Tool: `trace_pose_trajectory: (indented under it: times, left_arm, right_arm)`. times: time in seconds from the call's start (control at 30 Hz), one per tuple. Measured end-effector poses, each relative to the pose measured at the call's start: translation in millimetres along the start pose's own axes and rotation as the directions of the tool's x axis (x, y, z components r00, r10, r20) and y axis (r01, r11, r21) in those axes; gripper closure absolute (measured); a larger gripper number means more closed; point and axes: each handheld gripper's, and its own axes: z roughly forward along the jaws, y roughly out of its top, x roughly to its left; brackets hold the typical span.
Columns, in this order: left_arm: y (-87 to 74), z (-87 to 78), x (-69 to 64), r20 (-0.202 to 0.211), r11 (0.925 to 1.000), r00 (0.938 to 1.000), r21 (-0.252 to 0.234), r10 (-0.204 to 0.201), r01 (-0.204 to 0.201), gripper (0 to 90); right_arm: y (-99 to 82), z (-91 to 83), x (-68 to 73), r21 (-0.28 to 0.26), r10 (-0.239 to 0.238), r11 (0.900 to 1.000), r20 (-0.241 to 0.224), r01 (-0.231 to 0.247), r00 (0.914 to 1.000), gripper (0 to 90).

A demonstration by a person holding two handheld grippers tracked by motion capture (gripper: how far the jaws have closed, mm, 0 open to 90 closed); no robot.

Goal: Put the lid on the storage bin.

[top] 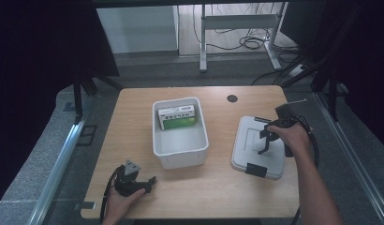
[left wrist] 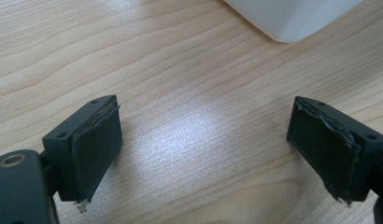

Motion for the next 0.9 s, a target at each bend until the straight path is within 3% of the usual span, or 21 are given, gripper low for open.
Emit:
trace_pose_trajectory:
  times: [0.4,0.67,0.9]
  left_arm:
    - [0.0,0.1,0.3,0.002,1.0000,1.0000,0.000,0.002,-0.002,10.2]
    - [0.1,0.1,0.6,0.004,1.0000,1.0000,0.000,0.005,-0.005,10.2]
    - [0.1,0.2,0.7,0.005,1.0000,1.0000,0.000,0.006,-0.006,10.2]
  right_arm:
    - [5.9,13.5,0.6,0.055,0.032,0.9979,0.029,-0.033,0.9991,61.1]
    - [11.1,16.0,1.1,0.074,0.071,0.9945,0.038,-0.073,0.9968,75.2]
    - [13.0,19.1,1.2,0.096,0.092,0.9907,0.043,-0.096,0.9948,80.7]
